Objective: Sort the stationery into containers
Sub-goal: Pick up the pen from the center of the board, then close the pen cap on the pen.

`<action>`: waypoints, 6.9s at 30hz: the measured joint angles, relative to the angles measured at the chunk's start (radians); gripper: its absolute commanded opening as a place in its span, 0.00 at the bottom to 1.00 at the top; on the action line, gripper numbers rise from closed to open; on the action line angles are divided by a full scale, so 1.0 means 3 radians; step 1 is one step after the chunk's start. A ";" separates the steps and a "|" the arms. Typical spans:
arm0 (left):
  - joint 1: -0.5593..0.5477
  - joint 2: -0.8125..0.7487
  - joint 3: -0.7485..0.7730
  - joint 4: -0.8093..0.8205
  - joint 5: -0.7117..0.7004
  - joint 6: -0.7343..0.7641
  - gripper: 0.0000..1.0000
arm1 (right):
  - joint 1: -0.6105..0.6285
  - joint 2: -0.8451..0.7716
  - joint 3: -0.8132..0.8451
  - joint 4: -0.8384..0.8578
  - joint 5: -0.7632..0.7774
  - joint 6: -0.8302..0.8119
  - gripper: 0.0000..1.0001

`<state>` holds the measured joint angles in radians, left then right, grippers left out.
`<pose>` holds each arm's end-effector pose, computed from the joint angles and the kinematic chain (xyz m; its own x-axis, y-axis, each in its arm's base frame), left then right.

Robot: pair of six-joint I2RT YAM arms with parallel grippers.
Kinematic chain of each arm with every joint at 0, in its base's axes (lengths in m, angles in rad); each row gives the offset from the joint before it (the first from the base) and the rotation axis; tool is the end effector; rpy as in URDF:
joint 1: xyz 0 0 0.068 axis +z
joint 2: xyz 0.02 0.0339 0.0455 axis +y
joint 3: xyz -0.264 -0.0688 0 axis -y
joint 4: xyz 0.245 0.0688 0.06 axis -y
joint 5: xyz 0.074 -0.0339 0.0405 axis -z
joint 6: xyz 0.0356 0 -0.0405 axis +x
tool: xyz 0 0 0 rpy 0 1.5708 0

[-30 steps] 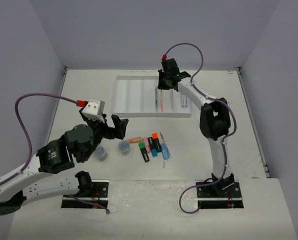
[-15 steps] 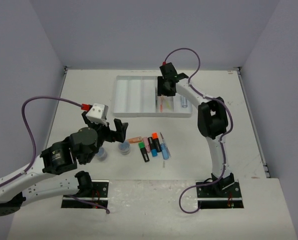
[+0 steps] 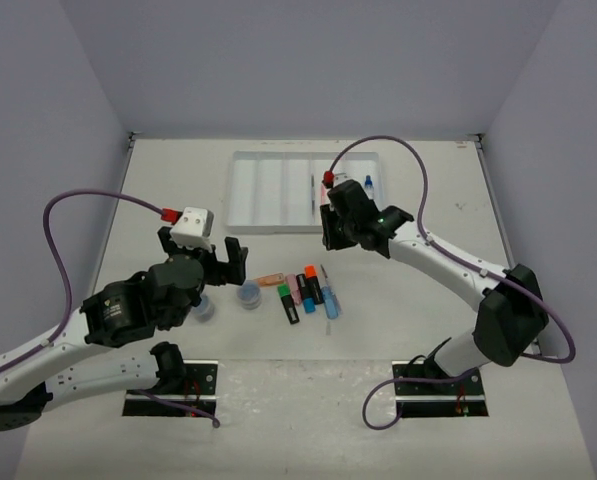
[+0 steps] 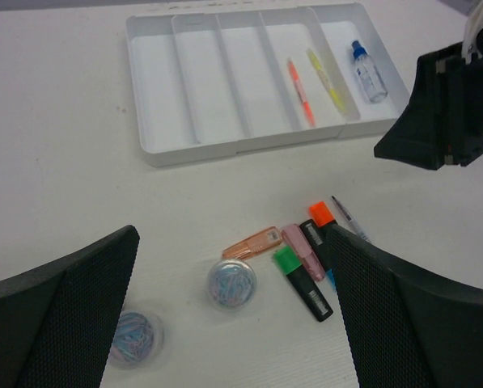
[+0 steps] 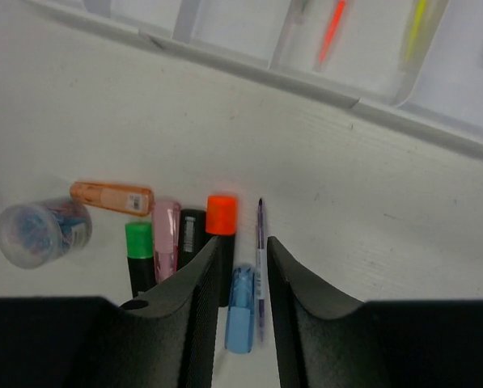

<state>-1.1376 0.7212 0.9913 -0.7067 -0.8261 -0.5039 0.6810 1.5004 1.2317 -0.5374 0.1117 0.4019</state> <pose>0.0786 -0.1077 0.3695 -0.3174 -0.0933 -0.9437 0.2080 0.9641 -0.1653 0.2583 0.2042 0.2907 -0.7372 -0.0971 -0.6686 -0.3013 0.9330 0.1968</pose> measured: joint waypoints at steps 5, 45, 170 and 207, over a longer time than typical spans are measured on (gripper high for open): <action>0.0001 0.0009 -0.0002 -0.0053 0.0002 -0.0005 1.00 | 0.0110 0.0212 -0.0329 0.0021 0.0014 0.0058 0.28; 0.0001 0.0279 -0.0085 -0.0091 0.0377 -0.0168 1.00 | 0.0288 0.0774 -0.0677 0.0121 0.0228 0.0375 0.00; 0.0235 0.0258 -0.1366 0.4262 0.2297 -0.0024 0.00 | 0.0702 -0.2389 -0.2309 0.2989 -0.1622 0.0579 0.00; 0.0235 0.0285 -0.1385 0.4379 0.2330 -0.0003 0.00 | 0.0762 -0.2421 -0.2205 0.3039 -0.1553 0.0545 0.00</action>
<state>-1.0672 0.8068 0.5758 0.6071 -0.1270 -0.5049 0.9096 0.7742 0.5703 0.3742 -0.3542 0.5655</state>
